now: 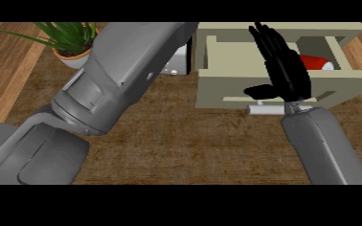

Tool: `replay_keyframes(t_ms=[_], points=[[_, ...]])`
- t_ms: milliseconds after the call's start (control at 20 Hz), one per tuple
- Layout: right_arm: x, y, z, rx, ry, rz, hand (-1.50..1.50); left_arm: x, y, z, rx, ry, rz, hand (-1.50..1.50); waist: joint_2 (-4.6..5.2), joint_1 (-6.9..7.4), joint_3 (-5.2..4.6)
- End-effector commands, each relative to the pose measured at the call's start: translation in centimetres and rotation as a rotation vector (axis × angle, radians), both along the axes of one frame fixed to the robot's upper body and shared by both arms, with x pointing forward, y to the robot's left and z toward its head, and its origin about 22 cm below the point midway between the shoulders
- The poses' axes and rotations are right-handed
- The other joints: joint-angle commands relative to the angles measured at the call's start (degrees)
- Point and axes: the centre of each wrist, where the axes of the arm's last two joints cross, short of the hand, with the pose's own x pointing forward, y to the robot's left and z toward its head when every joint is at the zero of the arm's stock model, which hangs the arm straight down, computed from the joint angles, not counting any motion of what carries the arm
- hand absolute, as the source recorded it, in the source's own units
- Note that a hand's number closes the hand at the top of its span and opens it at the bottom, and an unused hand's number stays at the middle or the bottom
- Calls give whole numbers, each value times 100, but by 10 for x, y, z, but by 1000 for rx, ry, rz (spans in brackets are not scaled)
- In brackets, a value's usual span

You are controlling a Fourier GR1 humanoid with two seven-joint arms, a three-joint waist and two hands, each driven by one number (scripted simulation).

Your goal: Pick up the can, place it into the drawer and close the drawer

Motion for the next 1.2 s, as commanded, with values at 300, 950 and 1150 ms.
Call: replay_keyframes(t_ms=[300, 950, 1150], points=[[55, 24, -26, -70, -67, -108, -150, 11, 39, -10, 17, 1, 32, -150, -52, 190, -6], [105, 27, 3, -98, -181, -217, -150, 9, 77, -1, 7, 27, -5, -150, -3, 562, -6], [115, 37, 22, -85, -212, -226, -150, 13, 101, -20, 26, 22, 18, -150, 39, 628, -9]])
